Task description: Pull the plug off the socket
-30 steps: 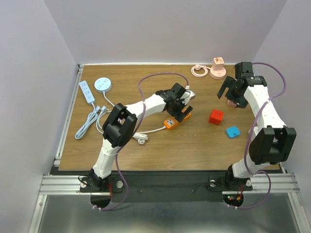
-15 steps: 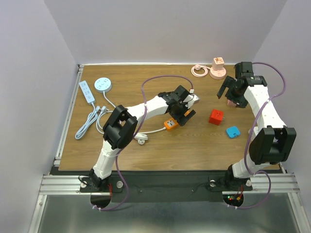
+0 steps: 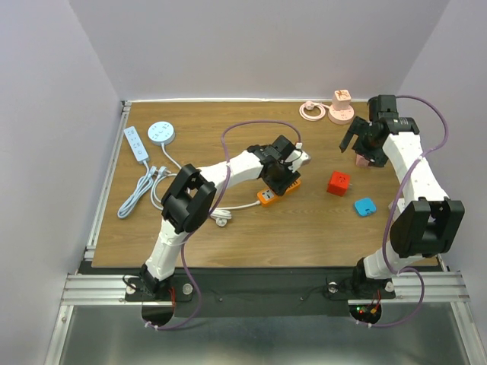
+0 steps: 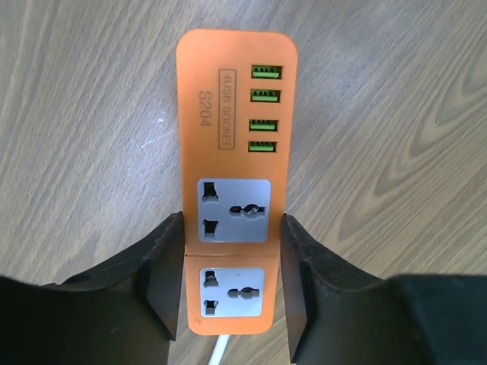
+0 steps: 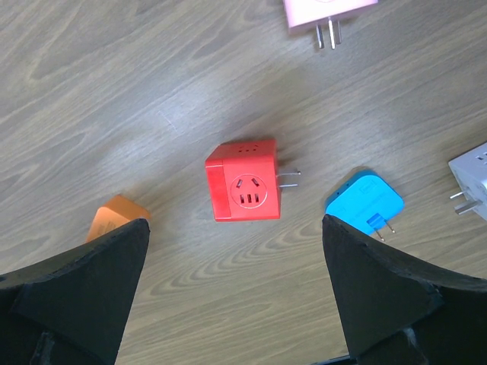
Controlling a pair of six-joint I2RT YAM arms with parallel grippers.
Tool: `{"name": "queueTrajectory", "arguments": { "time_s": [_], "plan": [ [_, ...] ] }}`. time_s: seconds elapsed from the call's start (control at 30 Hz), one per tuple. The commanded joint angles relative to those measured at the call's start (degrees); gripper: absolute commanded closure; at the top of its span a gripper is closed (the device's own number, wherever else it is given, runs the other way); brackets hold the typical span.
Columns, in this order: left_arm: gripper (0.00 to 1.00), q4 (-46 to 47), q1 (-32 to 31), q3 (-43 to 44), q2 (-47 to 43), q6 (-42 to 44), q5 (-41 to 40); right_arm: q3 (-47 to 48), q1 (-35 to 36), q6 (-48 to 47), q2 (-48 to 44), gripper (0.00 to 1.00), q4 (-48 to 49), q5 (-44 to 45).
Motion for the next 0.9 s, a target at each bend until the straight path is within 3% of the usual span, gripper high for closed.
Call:
{"name": "queueTrajectory", "arguments": {
  "time_s": [0.0, 0.07, 0.1, 0.3, 0.47, 0.67, 0.8, 0.87],
  "plan": [
    [0.73, -1.0, -0.1, -1.3, 0.9, 0.2, -0.5, 2.7, -0.3, -0.4, 0.2, 0.0, 0.5, -0.9],
    [0.96, -1.1, -0.1, -1.6, 1.1, -0.1, -2.8, 2.7, -0.3, -0.5, 0.3, 0.0, 0.5, -1.3],
    [1.0, -0.9, 0.4, -1.8, 0.9, -0.7, -5.6, 2.7, -0.3, -0.7, 0.4, 0.0, 0.5, -1.5],
    [1.0, -1.4, 8.4, -1.6, -0.7, -4.8, -14.4, 3.6, -0.3, -1.0, 1.9, 0.0, 1.6, -3.3],
    [1.0, -2.0, 22.4, -1.9, -1.4, -8.3, -21.3, 6.2, -0.3, 0.1, 5.4, 0.0, 3.8, -4.8],
    [1.0, -1.4, 37.1, -2.8, -1.9, -11.3, -22.9, 13.8, -0.3, 2.1, 14.3, 0.0, 6.8, -5.7],
    [1.0, -1.2, 42.3, -2.2, -3.2, -12.8, -21.4, 21.1, -0.3, 3.6, 21.7, 0.0, 7.8, -7.4],
    [0.84, -0.6, 42.5, -2.8, -4.7, -13.1, -19.9, 24.2, -0.3, 3.9, 24.9, 0.0, 8.3, -8.5]
  ]
}}
